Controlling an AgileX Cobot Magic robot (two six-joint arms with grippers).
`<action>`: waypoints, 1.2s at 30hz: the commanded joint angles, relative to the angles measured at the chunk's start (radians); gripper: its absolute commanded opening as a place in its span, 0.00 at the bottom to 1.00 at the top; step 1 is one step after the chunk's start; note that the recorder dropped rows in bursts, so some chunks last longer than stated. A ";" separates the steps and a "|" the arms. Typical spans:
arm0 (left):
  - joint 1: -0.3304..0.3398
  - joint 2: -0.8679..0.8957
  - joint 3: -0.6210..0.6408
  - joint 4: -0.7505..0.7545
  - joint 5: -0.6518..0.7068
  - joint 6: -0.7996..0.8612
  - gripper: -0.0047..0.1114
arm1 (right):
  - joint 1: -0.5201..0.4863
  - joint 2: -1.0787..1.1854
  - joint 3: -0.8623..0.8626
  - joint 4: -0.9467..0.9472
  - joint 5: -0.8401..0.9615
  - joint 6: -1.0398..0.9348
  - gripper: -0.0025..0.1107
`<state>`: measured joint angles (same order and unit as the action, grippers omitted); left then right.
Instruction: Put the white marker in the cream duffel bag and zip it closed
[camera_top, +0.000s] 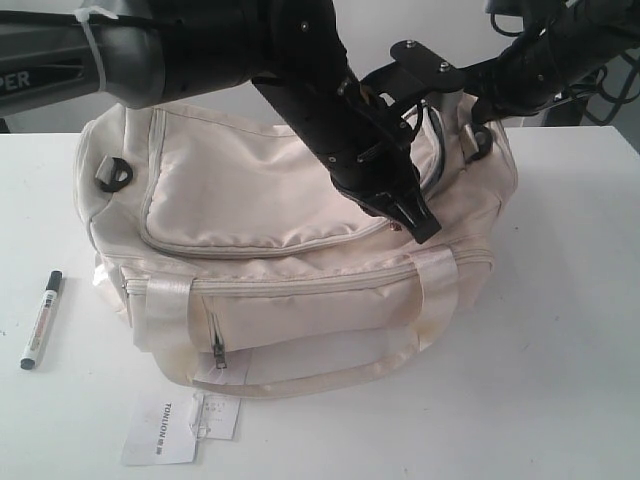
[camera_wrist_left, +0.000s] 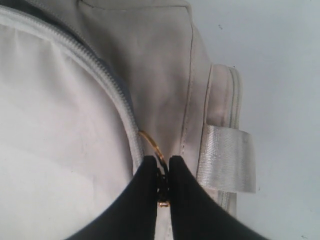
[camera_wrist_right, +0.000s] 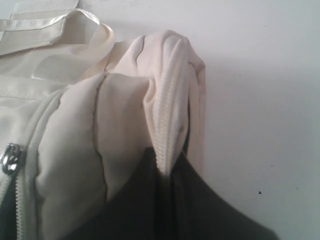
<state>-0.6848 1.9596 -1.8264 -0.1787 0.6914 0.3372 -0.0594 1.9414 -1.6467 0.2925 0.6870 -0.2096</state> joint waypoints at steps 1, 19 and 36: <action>-0.003 -0.016 -0.001 -0.013 0.046 -0.010 0.04 | -0.011 -0.006 -0.007 -0.013 0.007 0.004 0.02; -0.003 -0.016 -0.001 -0.013 0.051 -0.010 0.04 | -0.011 -0.073 -0.008 -0.037 0.001 0.015 0.53; -0.003 -0.016 -0.001 -0.013 0.073 -0.005 0.04 | -0.011 -0.326 0.155 -0.056 0.250 0.075 0.53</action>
<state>-0.6848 1.9596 -1.8264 -0.1809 0.7237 0.3352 -0.0594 1.6667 -1.5401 0.2260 0.9282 -0.1299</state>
